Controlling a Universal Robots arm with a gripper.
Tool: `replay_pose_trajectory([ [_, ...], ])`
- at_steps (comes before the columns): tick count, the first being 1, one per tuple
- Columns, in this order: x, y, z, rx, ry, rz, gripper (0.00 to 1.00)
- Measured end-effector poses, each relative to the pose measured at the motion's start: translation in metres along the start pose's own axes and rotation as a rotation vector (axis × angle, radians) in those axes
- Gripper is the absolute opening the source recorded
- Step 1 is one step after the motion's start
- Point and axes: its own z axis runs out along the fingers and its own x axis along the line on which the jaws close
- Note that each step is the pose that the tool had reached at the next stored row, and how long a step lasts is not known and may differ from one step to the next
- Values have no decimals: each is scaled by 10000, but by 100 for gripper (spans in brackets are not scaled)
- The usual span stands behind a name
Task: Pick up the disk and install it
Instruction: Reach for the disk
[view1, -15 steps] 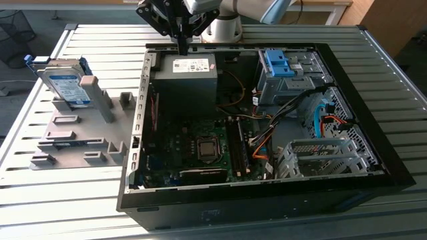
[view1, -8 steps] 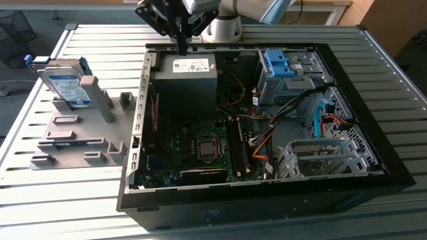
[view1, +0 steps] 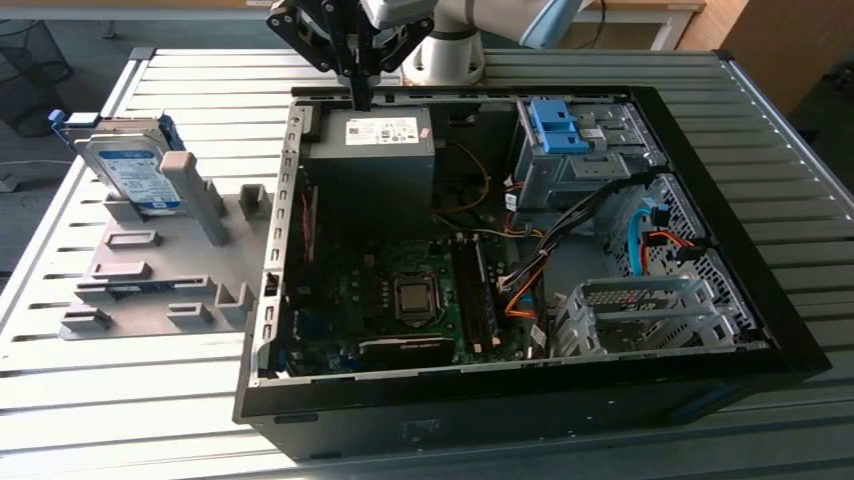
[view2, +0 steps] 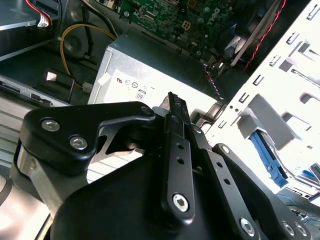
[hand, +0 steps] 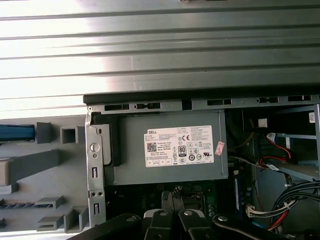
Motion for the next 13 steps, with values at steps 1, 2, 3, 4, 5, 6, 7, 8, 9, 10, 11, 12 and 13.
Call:
replay_pose_trajectory([
  [1, 2, 0, 0, 0, 0, 0, 11],
  [2, 35, -3, -1, 0, 0, 0, 11],
  [3, 69, -5, -2, 0, 0, 0, 11],
  [4, 71, -5, -2, 0, 0, 0, 11],
  [5, 73, -6, -2, 0, 0, -1, 11],
  [6, 75, -6, -2, 0, 0, 0, 11],
  [7, 77, -6, -2, 0, 0, 0, 11],
  [8, 79, -6, -2, 0, 0, 0, 11],
  [9, 81, -6, -2, 0, 1, 0, 11],
  [10, 83, -6, -2, 0, 0, 0, 11],
  [11, 85, -6, -2, 0, 0, -1, 11],
  [12, 87, -6, -3, 1, 0, 0, 11],
  [13, 89, -7, -3, 0, 0, 0, 11],
])
